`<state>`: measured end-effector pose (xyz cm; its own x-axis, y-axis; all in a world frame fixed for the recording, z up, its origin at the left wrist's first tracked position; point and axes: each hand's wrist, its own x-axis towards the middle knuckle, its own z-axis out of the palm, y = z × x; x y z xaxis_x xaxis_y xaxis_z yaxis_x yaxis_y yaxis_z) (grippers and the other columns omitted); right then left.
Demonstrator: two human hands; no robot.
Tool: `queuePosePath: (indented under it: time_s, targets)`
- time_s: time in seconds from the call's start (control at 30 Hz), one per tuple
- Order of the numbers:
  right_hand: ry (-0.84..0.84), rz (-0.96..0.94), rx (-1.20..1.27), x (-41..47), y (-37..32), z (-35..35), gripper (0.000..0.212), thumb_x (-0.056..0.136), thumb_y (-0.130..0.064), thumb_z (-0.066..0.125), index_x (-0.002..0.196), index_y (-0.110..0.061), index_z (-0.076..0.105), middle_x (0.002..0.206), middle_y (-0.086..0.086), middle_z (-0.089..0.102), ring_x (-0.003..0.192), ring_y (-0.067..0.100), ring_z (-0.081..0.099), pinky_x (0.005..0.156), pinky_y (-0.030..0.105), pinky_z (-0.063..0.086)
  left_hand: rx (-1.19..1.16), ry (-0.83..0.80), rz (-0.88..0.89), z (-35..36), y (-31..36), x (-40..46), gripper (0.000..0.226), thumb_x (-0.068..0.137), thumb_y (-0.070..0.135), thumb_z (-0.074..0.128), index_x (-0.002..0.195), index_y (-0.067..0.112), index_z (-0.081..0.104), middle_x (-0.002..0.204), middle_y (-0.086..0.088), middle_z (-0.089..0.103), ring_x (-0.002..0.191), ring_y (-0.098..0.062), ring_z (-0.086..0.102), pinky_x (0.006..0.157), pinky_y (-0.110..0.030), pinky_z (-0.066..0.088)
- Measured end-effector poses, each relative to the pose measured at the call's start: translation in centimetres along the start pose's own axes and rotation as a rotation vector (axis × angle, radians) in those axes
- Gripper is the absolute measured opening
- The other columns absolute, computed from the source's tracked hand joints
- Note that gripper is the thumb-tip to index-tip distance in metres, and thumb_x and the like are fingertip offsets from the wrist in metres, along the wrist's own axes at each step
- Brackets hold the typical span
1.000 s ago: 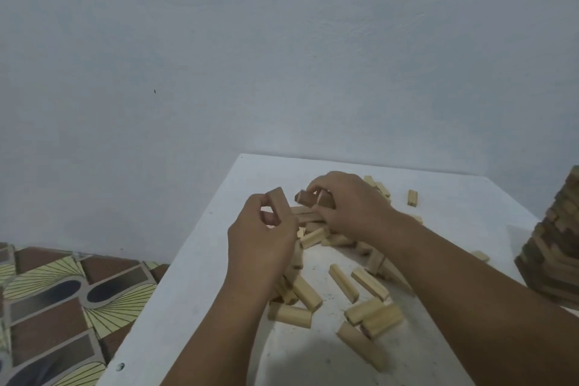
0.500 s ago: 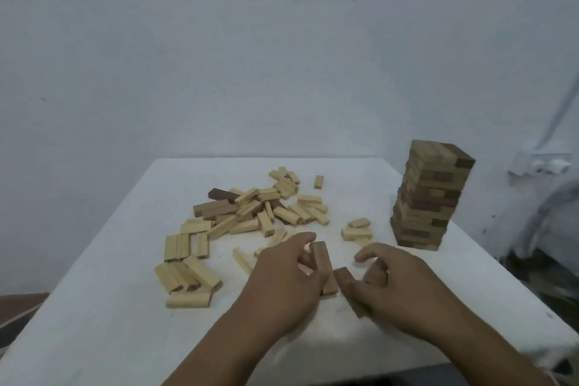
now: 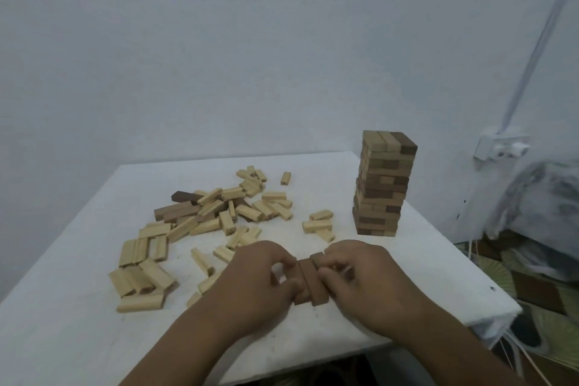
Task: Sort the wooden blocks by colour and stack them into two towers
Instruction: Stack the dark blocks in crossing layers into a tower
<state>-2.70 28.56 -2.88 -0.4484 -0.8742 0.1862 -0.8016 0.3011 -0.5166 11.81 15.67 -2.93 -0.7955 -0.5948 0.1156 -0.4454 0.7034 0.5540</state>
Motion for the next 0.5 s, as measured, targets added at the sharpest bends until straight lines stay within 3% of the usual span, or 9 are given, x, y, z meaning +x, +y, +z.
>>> queuePosePath:
  time_s: [0.07, 0.17, 0.23, 0.37, 0.5]
  targets:
    - [-0.059, -0.056, 0.042, 0.0, 0.1, -0.3, 0.01, 0.087, -0.035, 0.07, 0.092, -0.031, 0.077, 0.1, -0.018, 0.065, 0.092, -0.001, 0.058, 0.081, 0.019, 0.051, -0.005, -0.044, 0.038, -0.2, -0.3, 0.0, 0.029, 0.089, 0.03, 0.068, 0.117, 0.03, 0.065, 0.11, 0.016, 0.061, 0.089, -0.001, 0.059, 0.082, -0.02, 0.048]
    - [-0.172, -0.062, 0.076, 0.1, 0.2, -0.5, 0.033, 0.071, -0.04, 0.084, 0.103, -0.033, 0.077, 0.108, -0.025, 0.061, 0.092, -0.004, 0.057, 0.078, 0.012, 0.049, 0.002, -0.078, 0.076, -0.4, -0.9, 0.0, 0.034, 0.091, 0.014, 0.064, 0.119, 0.034, 0.064, 0.109, 0.017, 0.061, 0.089, -0.002, 0.061, 0.083, -0.02, 0.051]
    - [-0.155, -0.061, 0.082, 0.2, 0.4, -0.3, 0.041, 0.067, -0.037, 0.088, 0.106, -0.031, 0.077, 0.109, -0.025, 0.061, 0.093, -0.003, 0.058, 0.08, 0.011, 0.049, 0.004, -0.07, 0.099, -0.3, -1.2, 0.1, 0.04, 0.091, 0.008, 0.062, 0.12, 0.035, 0.064, 0.11, 0.019, 0.06, 0.088, -0.001, 0.061, 0.081, -0.015, 0.049]
    - [-0.105, -0.109, 0.116, 0.2, 0.5, 0.0, 0.034, 0.071, -0.031, 0.086, 0.103, -0.029, 0.078, 0.103, -0.027, 0.062, 0.1, -0.008, 0.057, 0.08, 0.004, 0.044, -0.004, -0.105, 0.177, -0.1, -1.4, 0.3, 0.036, 0.089, 0.002, 0.06, 0.109, 0.029, 0.068, 0.104, 0.015, 0.064, 0.086, -0.004, 0.06, 0.081, -0.024, 0.051]
    - [-0.089, -0.129, 0.111, 0.1, 0.4, 0.0, 0.03, 0.073, -0.029, 0.085, 0.103, -0.028, 0.078, 0.101, -0.028, 0.06, 0.101, -0.007, 0.057, 0.081, 0.004, 0.044, -0.003, -0.079, 0.176, -0.1, -1.7, 0.4, 0.037, 0.089, 0.005, 0.063, 0.115, 0.031, 0.068, 0.103, 0.014, 0.065, 0.085, -0.004, 0.06, 0.08, -0.024, 0.051]
